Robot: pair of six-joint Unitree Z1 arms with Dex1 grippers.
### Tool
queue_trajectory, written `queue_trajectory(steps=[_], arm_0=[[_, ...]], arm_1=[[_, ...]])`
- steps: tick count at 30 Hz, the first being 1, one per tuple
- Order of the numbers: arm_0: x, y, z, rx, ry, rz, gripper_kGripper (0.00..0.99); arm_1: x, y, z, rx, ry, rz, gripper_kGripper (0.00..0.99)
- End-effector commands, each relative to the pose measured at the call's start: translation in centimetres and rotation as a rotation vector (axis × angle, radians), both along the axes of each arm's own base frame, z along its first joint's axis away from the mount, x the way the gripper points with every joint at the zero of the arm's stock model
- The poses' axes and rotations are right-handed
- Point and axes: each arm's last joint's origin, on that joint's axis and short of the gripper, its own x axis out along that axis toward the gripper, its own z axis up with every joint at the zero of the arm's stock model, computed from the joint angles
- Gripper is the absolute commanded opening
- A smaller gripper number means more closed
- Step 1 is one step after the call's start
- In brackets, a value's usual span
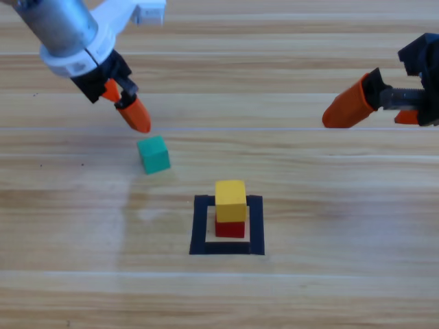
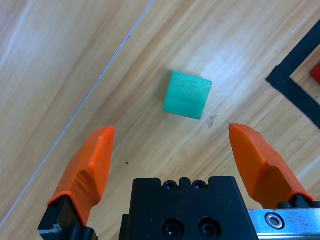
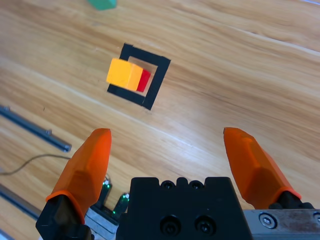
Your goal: Stack the blocks in the rectangular block: red at the bottom, yellow in the middle, green on top
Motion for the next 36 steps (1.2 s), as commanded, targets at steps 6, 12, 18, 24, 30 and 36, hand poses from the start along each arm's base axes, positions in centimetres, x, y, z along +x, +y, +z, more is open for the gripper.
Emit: queue_trajectory(steps=[6, 12, 18, 24, 30, 36], arm_0=[[-0.1, -2.5, -4.9, 0.126, 0.024, -0.046, 0.980], [-0.9, -3.8, -4.3, 0.129, 0.007, -0.075, 0.974], [-1.2, -4.5, -3.8, 0.126, 0.022, -0.100, 0.977], [-0.5, -5.0, -5.0, 0.158, 0.027, -0.089, 0.971], [0.3, -5.6, -6.1, 0.162, 0.033, -0.078, 0.969], [1.0, -5.9, -7.2, 0.165, 0.045, -0.071, 0.969]], arm_1=[[-0.2, 0.3, -3.5, 0.085, -0.018, 0.302, 0.990], [-0.5, 0.0, -3.9, 0.097, -0.044, 0.318, 0.990], [-1.0, -0.7, -3.8, 0.087, -0.068, 0.351, 0.990], [-1.1, -0.7, -4.2, 0.086, -0.071, 0.355, 0.990], [-1.1, -0.7, -4.6, 0.091, -0.088, 0.364, 0.990], [-1.1, -0.8, -4.9, 0.083, -0.101, 0.365, 0.990]])
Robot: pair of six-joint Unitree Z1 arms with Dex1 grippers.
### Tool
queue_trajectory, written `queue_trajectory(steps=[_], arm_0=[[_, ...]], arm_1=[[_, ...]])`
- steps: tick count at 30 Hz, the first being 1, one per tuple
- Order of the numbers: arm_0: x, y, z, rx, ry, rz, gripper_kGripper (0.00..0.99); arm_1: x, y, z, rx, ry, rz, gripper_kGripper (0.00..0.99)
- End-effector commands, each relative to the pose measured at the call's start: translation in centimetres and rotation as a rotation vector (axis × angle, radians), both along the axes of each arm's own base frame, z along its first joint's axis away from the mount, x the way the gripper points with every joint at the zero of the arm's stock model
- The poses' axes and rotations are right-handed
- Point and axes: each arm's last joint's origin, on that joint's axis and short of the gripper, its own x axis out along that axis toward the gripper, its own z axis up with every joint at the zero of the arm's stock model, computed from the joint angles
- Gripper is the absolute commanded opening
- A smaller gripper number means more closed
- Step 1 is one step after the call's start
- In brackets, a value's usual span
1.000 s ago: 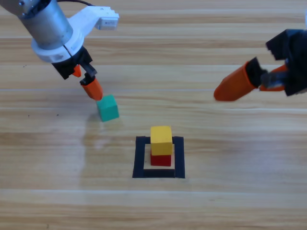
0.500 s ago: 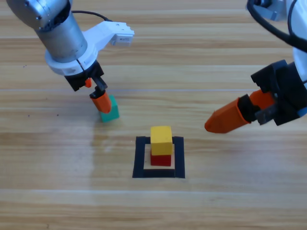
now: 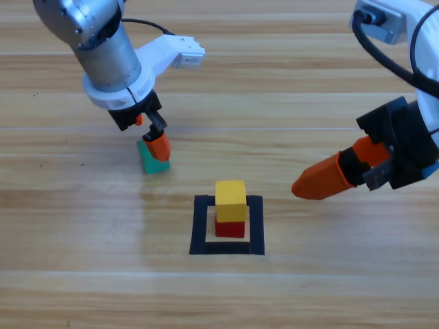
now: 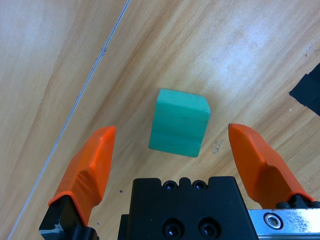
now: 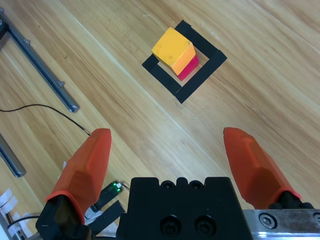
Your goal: Stack the blocks in the rectangular block: red at the bottom, yellow in the middle, green on top
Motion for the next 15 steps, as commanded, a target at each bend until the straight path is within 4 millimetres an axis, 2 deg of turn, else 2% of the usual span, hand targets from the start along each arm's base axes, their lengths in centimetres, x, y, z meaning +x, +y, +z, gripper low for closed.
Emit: queue_trajectory(steps=[1, 15], arm_0=[[0.5, -1.3, -3.0, 0.034, 0.047, -0.003, 0.969], [1.1, -1.5, -5.2, 0.048, 0.073, 0.019, 0.960]], arm_1=[[-0.2, -1.1, 0.3, 0.014, -0.030, -0.010, 0.990], [-0.1, -1.1, 0.2, 0.000, -0.044, -0.006, 0.989]])
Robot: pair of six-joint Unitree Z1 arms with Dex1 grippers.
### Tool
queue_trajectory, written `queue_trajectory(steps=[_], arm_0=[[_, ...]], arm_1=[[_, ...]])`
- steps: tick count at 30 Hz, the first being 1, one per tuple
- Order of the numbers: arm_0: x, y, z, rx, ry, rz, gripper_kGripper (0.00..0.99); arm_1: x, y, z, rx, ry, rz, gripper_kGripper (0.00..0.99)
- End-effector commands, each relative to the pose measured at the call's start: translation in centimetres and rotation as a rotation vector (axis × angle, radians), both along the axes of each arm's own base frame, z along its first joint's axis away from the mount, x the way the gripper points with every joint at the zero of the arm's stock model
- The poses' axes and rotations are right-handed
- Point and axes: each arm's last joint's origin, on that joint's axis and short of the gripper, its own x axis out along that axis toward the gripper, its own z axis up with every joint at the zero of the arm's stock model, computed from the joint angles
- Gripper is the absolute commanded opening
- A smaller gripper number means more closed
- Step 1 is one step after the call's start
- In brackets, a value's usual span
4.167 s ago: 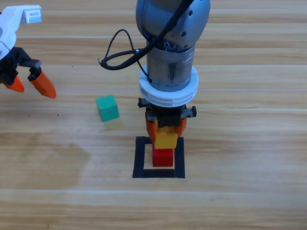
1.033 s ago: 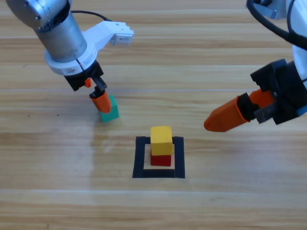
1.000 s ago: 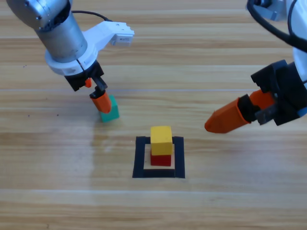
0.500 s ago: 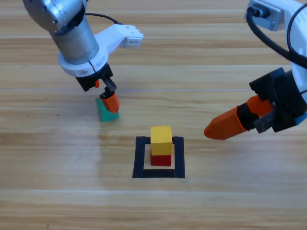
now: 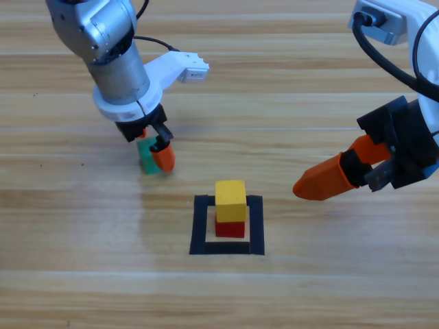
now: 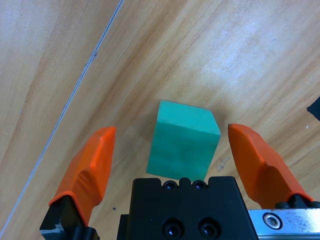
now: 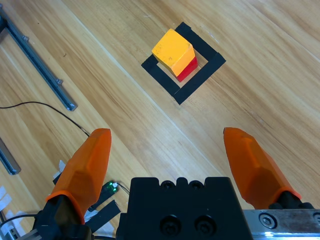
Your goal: Stack the blocks in the rectangular block: red at the bottom, yellow in the middle, green on top
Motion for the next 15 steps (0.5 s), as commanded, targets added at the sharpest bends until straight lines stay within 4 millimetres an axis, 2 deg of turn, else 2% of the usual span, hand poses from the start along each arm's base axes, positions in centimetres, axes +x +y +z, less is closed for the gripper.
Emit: queue_trajectory(steps=[1, 8, 11, 14, 15], arm_0=[[0.1, -1.0, -2.7, 0.035, 0.039, -0.008, 0.946], [0.1, -0.9, -3.5, 0.042, 0.056, -0.006, 0.850], [0.1, -0.9, -3.7, 0.044, 0.060, -0.004, 0.838], [0.1, -0.9, -3.7, 0.043, 0.062, -0.003, 0.758], [0.2, -1.0, -3.8, 0.044, 0.062, -0.001, 0.695]], arm_1=[[0.0, -1.1, 0.1, 0.005, -0.022, -0.028, 0.989], [-0.1, -1.1, 0.2, 0.009, -0.025, -0.028, 0.989], [-0.1, -1.2, 0.2, 0.008, -0.024, -0.028, 0.989], [-0.2, -1.2, 0.2, 0.009, -0.025, -0.028, 0.989], [-0.2, -1.2, 0.2, 0.009, -0.025, -0.029, 0.989]])
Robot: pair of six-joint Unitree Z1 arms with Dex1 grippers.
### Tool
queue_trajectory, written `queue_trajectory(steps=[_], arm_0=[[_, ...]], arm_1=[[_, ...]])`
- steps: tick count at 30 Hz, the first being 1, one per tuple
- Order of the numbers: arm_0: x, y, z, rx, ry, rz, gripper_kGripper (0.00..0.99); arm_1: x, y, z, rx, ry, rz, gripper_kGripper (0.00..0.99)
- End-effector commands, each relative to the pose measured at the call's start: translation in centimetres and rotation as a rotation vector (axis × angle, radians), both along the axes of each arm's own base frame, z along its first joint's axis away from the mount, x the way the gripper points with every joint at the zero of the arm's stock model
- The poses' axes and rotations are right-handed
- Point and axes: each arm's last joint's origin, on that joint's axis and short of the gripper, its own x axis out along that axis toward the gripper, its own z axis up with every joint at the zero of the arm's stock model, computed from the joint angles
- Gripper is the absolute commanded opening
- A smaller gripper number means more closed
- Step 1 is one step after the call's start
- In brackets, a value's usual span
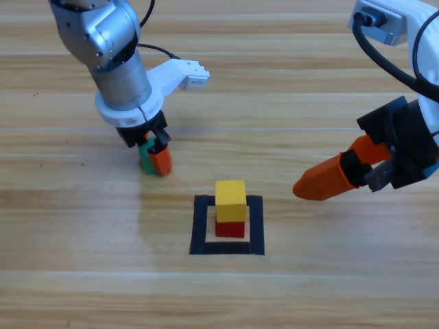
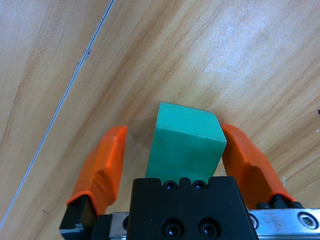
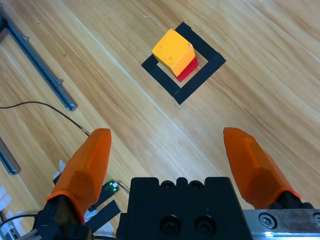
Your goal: Stack the blocks in the rectangular block: red at the bottom, yellow in the middle, green on top
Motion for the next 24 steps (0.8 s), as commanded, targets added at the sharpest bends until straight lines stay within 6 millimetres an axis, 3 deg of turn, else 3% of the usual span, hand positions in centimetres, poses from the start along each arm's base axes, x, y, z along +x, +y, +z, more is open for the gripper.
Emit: queue_trajectory(steps=[1, 4, 9, 14, 18, 24], arm_0=[[-0.1, -0.9, -2.7, 0.030, 0.047, -0.003, 0.627], [-0.1, -0.9, -2.4, 0.024, 0.039, 0.012, 0.341], [-0.3, -0.8, -0.5, -0.015, 0.016, 0.097, 0.032], [0.7, -0.5, 3.2, -0.086, 0.055, 0.402, 0.023], [0.1, 0.0, 6.9, -0.148, 0.041, 0.644, 0.028], [-1.1, -2.7, 10.3, -0.097, 0.044, 0.775, 0.000]], arm_1=[[-0.2, -1.2, 0.2, 0.009, -0.025, -0.029, 0.989], [-0.1, -1.2, 0.2, 0.009, -0.025, -0.029, 0.989], [-0.1, -1.2, 0.2, 0.009, -0.025, -0.029, 0.989], [-0.1, -1.2, 0.2, 0.010, -0.024, -0.028, 0.989], [-0.1, -1.2, 0.2, 0.011, -0.023, -0.027, 0.989], [-0.2, -1.2, 0.3, 0.017, -0.022, -0.025, 0.989]])
